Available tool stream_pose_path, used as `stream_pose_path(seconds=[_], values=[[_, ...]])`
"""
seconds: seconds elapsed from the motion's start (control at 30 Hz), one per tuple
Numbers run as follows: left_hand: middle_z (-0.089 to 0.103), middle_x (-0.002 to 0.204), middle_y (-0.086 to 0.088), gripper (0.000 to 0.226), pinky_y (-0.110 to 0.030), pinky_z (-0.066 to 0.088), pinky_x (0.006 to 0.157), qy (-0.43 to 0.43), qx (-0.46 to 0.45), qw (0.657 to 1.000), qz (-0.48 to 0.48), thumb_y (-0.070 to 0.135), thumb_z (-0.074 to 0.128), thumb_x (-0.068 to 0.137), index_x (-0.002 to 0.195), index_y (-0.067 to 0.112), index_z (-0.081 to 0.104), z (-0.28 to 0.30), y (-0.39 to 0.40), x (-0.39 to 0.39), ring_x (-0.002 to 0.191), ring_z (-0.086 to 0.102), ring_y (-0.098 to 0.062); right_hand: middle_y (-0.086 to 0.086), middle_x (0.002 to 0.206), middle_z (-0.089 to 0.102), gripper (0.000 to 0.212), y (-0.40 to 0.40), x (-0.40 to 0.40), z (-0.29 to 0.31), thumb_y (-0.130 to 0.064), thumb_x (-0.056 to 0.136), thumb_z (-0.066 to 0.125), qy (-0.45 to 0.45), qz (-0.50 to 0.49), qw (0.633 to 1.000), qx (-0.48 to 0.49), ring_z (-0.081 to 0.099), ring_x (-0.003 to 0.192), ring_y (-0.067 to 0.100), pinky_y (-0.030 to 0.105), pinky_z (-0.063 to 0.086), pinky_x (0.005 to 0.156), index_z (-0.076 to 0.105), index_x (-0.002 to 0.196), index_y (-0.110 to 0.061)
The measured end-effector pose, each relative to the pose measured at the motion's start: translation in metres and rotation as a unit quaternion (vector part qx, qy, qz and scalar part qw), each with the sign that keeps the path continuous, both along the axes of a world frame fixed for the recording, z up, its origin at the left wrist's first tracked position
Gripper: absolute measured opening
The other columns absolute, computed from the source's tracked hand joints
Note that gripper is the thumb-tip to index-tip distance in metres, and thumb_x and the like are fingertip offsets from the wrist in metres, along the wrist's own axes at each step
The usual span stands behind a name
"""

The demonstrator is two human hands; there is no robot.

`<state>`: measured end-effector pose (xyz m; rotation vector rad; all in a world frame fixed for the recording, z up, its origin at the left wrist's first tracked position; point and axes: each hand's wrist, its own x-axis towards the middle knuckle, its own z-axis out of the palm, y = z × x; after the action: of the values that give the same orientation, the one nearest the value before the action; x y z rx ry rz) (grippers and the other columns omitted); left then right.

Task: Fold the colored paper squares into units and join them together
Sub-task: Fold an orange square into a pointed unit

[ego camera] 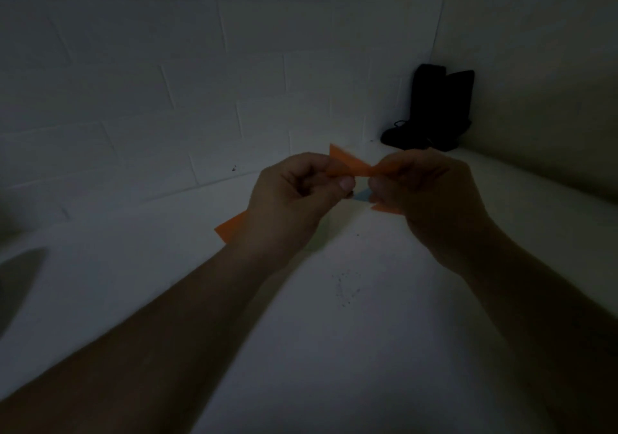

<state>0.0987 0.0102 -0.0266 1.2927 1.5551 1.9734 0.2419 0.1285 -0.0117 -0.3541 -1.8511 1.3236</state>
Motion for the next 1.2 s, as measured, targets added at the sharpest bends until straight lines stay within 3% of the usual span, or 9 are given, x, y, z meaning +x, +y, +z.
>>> stream_pose_path(seconds=[0.1,0.27,0.37,0.43,0.53,0.63,0.87,1.0,1.2], values=[[0.079,0.087,0.003,0.015,-0.025,0.058,0.078,0.057,0.005,0.997,0.054,0.003,0.081,0.085,0.091,0.016,0.077,-0.0011,0.0001,-0.0041,0.083,0.075,-0.011,-0.002,0.082,0.076,0.036,0.0005,0.0004,-0.0002,0.001,0.079,0.078,0.007,-0.004,1.0,0.03,0.073,0.082,0.017,0.041,0.061,0.081,0.078,0.077,-0.035],[0.079,0.09,0.005,0.018,-0.031,0.06,0.085,0.106,0.008,0.99,0.088,0.009,0.082,0.085,0.09,0.025,0.077,-0.0022,-0.0014,-0.0081,0.087,0.076,-0.012,-0.011,0.08,0.076,0.034,-0.0004,-0.0007,0.0,-0.006,0.074,0.083,0.013,-0.039,0.998,0.041,0.073,0.079,0.009,0.03,0.061,0.075,0.077,0.072,-0.039],[0.079,0.087,0.003,0.01,-0.025,0.058,0.08,0.067,0.007,0.995,0.078,0.009,0.081,0.086,0.093,0.015,0.078,-0.0015,0.0002,-0.0067,0.083,0.075,-0.011,-0.002,0.08,0.077,0.02,-0.0005,0.001,0.0002,-0.018,0.078,0.08,0.008,-0.031,0.999,0.03,0.075,0.078,0.019,0.043,0.063,0.077,0.078,0.077,-0.038],[0.078,0.086,-0.001,0.008,-0.027,0.058,0.078,0.023,0.01,0.998,0.062,0.009,0.079,0.088,0.096,0.008,0.077,-0.0005,0.0008,-0.0059,0.081,0.074,-0.013,0.002,0.081,0.077,0.017,-0.0002,0.0003,-0.001,-0.015,0.085,0.077,-0.003,-0.037,0.999,0.034,0.074,0.078,0.023,0.048,0.061,0.08,0.077,0.081,-0.032],[0.078,0.085,-0.008,0.003,-0.035,0.061,0.081,-0.049,0.01,0.998,0.028,0.012,0.073,0.093,0.093,0.01,0.075,0.0015,0.0006,-0.003,0.084,0.074,-0.025,0.002,0.08,0.076,0.017,-0.0018,-0.0025,-0.0002,-0.009,0.089,0.071,0.0,-0.035,0.999,0.016,0.074,0.073,0.021,0.043,0.062,0.076,0.07,0.085,-0.025],[0.077,0.084,-0.008,0.005,-0.033,0.062,0.08,-0.092,0.004,0.996,0.016,0.01,0.069,0.096,0.094,0.009,0.073,0.0023,0.002,-0.0005,0.083,0.075,-0.021,0.003,0.077,0.075,0.015,-0.0023,-0.0035,0.0008,-0.006,0.092,0.067,0.0,-0.033,0.999,-0.01,0.073,0.07,0.021,0.041,0.064,0.072,0.066,0.085,-0.02],[0.075,0.082,-0.014,0.004,-0.034,0.061,0.079,-0.117,-0.007,0.993,0.014,0.01,0.068,0.097,0.097,0.007,0.069,0.0033,0.0031,0.0002,0.079,0.074,-0.021,0.008,0.076,0.074,0.011,-0.0005,-0.0034,0.0023,-0.011,0.095,0.064,-0.008,-0.008,0.995,-0.099,0.071,0.069,0.023,0.041,0.061,0.074,0.066,0.085,-0.016],[0.074,0.078,-0.013,0.005,-0.033,0.06,0.077,-0.109,-0.014,0.994,0.02,0.01,0.069,0.097,0.096,0.005,0.069,0.0018,0.0035,-0.0006,0.077,0.073,-0.02,0.007,0.075,0.074,0.01,-0.0017,-0.0051,0.0022,-0.012,0.097,0.061,-0.027,-0.004,0.994,-0.102,0.071,0.068,0.022,0.035,0.061,0.069,0.064,0.087,-0.014],[0.072,0.073,-0.008,0.004,-0.034,0.061,0.08,-0.115,-0.011,0.993,0.012,0.004,0.067,0.096,0.092,0.004,0.066,0.0031,0.0041,0.0006,0.077,0.073,-0.02,0.006,0.073,0.074,0.012,-0.0007,-0.0061,0.0016,-0.008,0.094,0.066,-0.022,-0.032,0.995,-0.091,0.071,0.066,0.019,0.038,0.061,0.072,0.064,0.084,-0.014]])
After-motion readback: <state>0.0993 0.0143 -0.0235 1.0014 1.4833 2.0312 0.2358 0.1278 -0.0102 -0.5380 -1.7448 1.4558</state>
